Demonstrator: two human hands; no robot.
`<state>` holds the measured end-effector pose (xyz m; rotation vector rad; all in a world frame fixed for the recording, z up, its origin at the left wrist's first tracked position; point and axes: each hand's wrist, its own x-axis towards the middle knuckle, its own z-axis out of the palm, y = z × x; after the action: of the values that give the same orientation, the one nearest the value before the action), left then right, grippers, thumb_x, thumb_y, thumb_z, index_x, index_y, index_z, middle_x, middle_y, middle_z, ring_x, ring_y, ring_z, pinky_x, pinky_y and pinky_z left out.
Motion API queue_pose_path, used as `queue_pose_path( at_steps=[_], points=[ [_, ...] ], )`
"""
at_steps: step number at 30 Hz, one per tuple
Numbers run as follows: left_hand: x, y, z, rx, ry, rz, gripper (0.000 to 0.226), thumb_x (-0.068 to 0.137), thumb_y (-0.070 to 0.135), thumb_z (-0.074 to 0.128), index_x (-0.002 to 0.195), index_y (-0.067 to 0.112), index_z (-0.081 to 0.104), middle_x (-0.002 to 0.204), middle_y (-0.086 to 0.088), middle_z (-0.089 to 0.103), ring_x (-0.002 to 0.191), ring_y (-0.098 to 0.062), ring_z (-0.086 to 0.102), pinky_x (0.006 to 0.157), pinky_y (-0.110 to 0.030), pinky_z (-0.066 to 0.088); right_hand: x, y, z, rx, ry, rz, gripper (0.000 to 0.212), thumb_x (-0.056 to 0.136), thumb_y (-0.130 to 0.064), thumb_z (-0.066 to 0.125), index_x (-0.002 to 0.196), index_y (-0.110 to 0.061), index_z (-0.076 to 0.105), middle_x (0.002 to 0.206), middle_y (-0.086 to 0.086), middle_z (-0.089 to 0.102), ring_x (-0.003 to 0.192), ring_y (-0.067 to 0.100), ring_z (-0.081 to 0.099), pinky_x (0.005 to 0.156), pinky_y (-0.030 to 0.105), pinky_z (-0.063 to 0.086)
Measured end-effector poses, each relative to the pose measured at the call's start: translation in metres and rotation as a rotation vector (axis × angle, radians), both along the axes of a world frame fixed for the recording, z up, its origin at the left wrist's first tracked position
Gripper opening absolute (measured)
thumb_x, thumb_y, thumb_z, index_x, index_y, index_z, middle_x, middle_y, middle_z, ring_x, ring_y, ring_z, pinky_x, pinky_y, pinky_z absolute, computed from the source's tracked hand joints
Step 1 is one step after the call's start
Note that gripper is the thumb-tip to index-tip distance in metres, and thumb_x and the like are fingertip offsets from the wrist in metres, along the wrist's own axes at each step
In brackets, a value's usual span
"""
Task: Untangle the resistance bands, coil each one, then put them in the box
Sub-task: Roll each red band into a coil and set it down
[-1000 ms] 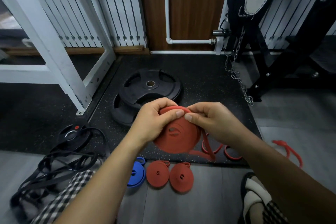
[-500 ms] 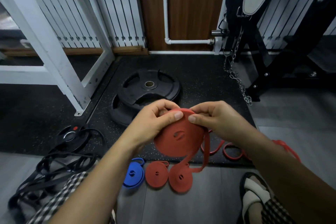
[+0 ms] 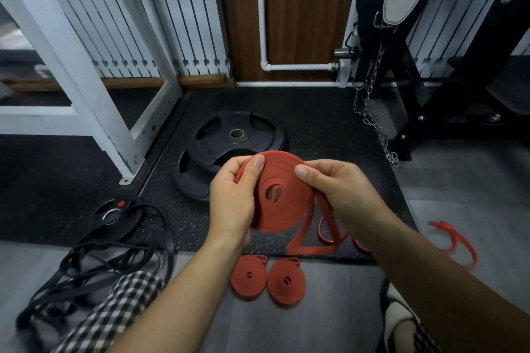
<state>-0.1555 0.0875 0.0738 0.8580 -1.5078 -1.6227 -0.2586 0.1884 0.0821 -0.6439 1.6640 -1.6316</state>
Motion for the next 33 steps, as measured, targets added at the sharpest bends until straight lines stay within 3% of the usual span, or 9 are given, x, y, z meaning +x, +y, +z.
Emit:
queue_pose_path(
  at_steps=[3, 6, 8, 12, 15, 22, 26, 29, 33],
  points=[
    [0.004, -0.010, 0.006, 0.060, -0.080, -0.217, 0.008, 0.081, 0.028, 0.063, 0.078, 0.021, 0.064, 0.067, 0.006, 0.065, 0.062, -0.006, 0.059, 0.057, -0.020, 0.048, -0.008, 0.004, 0.006, 0.042, 0.091, 0.033, 0.007, 0.084, -0.015, 0.064, 0.086, -0.015, 0.070, 0.073, 0.001, 0.073, 0.066, 0.009, 0.069, 0.059, 0.019, 0.054],
    [0.010, -0.026, 0.006, -0.092, -0.176, -0.454, 0.027, 0.064, 0.040, 0.076, 0.084, 0.024, 0.067, 0.075, -0.002, 0.061, 0.069, -0.009, 0.055, 0.062, -0.020, 0.043, -0.011, 0.006, 0.011, 0.106, 0.232, 0.139, 0.006, 0.081, -0.013, 0.067, 0.085, -0.018, 0.069, 0.072, -0.002, 0.072, 0.064, 0.005, 0.067, 0.059, 0.016, 0.053],
    [0.010, -0.024, 0.003, -0.193, -0.227, -0.539, 0.028, 0.063, 0.042, 0.075, 0.085, 0.025, 0.069, 0.079, 0.000, 0.064, 0.073, -0.009, 0.058, 0.067, -0.023, 0.047, -0.007, 0.005, 0.010, 0.117, 0.287, 0.189, 0.006, 0.081, -0.014, 0.067, 0.083, -0.019, 0.069, 0.072, -0.003, 0.071, 0.065, 0.003, 0.067, 0.059, 0.015, 0.052],
    [0.006, -0.015, -0.001, -0.318, -0.206, -0.389, 0.021, 0.070, 0.035, 0.066, 0.082, 0.018, 0.068, 0.074, 0.002, 0.067, 0.069, -0.006, 0.060, 0.065, -0.021, 0.048, -0.007, 0.004, 0.009, 0.070, 0.261, 0.153, 0.008, 0.081, -0.012, 0.067, 0.087, -0.018, 0.070, 0.075, -0.006, 0.071, 0.069, 0.001, 0.067, 0.062, 0.013, 0.051],
    [0.005, -0.017, 0.000, -0.242, -0.114, -0.260, 0.008, 0.074, 0.029, 0.072, 0.072, 0.024, 0.065, 0.066, 0.009, 0.063, 0.066, -0.007, 0.058, 0.064, -0.024, 0.048, -0.011, 0.006, 0.010, 0.061, 0.148, 0.162, 0.015, 0.081, -0.006, 0.065, 0.096, -0.009, 0.068, 0.072, -0.005, 0.072, 0.069, 0.004, 0.069, 0.064, 0.014, 0.053],
    [-0.001, 0.001, 0.001, 0.022, 0.067, 0.004, 0.011, 0.086, 0.018, 0.061, 0.075, 0.019, 0.062, 0.062, 0.010, 0.063, 0.060, -0.002, 0.058, 0.056, -0.018, 0.050, -0.001, 0.002, -0.002, -0.007, 0.011, 0.069, 0.010, 0.088, -0.014, 0.059, 0.093, -0.012, 0.067, 0.070, 0.000, 0.072, 0.061, 0.011, 0.068, 0.049, 0.021, 0.052],
    [0.001, -0.007, 0.004, 0.116, -0.023, -0.155, 0.012, 0.077, 0.032, 0.065, 0.079, 0.020, 0.065, 0.071, 0.003, 0.067, 0.069, -0.011, 0.061, 0.066, -0.029, 0.051, -0.008, 0.004, 0.000, 0.011, 0.091, 0.060, 0.011, 0.088, -0.014, 0.059, 0.092, -0.016, 0.069, 0.078, 0.004, 0.073, 0.066, 0.014, 0.070, 0.051, 0.023, 0.055],
    [0.007, -0.022, 0.009, -0.076, -0.099, -0.377, 0.027, 0.066, 0.037, 0.075, 0.088, 0.022, 0.067, 0.078, 0.003, 0.065, 0.072, -0.006, 0.059, 0.068, -0.020, 0.048, -0.016, 0.008, 0.003, 0.043, 0.172, 0.159, 0.012, 0.085, -0.009, 0.061, 0.087, -0.018, 0.069, 0.073, -0.002, 0.072, 0.068, 0.007, 0.068, 0.064, 0.018, 0.055],
    [0.004, -0.021, 0.004, -0.335, -0.195, -0.463, 0.010, 0.071, 0.029, 0.066, 0.080, 0.029, 0.070, 0.078, 0.011, 0.069, 0.078, -0.002, 0.062, 0.075, -0.016, 0.046, -0.009, 0.007, -0.002, 0.101, 0.274, 0.259, 0.010, 0.084, -0.009, 0.063, 0.092, -0.011, 0.069, 0.078, 0.001, 0.070, 0.070, 0.006, 0.066, 0.066, 0.016, 0.054]
  ],
)
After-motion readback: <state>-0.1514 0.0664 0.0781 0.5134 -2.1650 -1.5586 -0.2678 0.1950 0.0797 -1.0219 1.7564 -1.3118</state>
